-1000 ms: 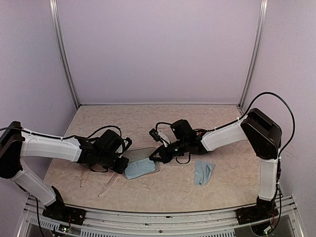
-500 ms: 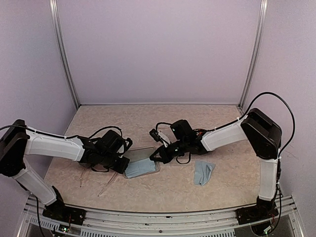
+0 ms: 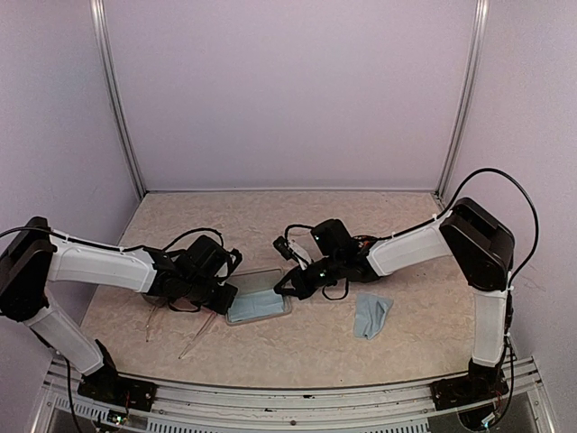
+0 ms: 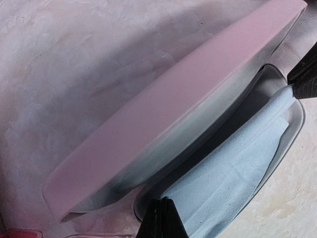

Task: Organize the sunglasses
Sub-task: Place the folded cleaning cloth in the sunglasses case.

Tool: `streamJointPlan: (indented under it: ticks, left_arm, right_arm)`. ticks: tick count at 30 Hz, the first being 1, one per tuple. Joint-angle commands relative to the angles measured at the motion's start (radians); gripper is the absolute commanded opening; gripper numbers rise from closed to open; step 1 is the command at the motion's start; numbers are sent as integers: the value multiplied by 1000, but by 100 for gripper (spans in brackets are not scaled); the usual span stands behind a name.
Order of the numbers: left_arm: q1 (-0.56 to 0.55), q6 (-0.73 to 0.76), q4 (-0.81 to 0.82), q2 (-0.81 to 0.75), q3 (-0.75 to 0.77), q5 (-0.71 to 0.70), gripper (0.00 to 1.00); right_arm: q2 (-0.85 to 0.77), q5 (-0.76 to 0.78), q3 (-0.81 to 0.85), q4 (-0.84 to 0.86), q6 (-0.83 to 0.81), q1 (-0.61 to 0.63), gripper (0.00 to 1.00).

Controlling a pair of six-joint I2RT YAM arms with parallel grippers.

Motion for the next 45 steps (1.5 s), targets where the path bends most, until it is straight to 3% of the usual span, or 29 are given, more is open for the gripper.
streamJointPlan:
  ticks: [1, 10, 18, 28, 34, 38, 45]
  left_arm:
    - [7, 14, 21, 13, 24, -15, 0]
    - [7, 9, 20, 11, 17, -11, 0]
    - [7, 1, 6, -12, 23, -17, 8]
    - [6, -18, -18, -79, 14, -41, 26]
    - [6, -58, -43, -185, -18, -82, 44]
    - [-13, -154, -73, -269, -58, -104, 48]
    - [-119, -359, -158, -358, -126, -196, 59]
  right_arm:
    - [19, 15, 26, -5, -9, 10, 0]
    - [28, 21, 46, -17, -10, 10, 1]
    - [25, 43, 73, -53, -24, 10, 18]
    - [-63, 92, 15, -83, -36, 9, 31]
    - [-165, 140, -58, -94, -38, 10, 38]
    - [-218, 165, -112, -91, -23, 9, 47]
    - [-244, 166, -176, -54, 5, 11, 52]
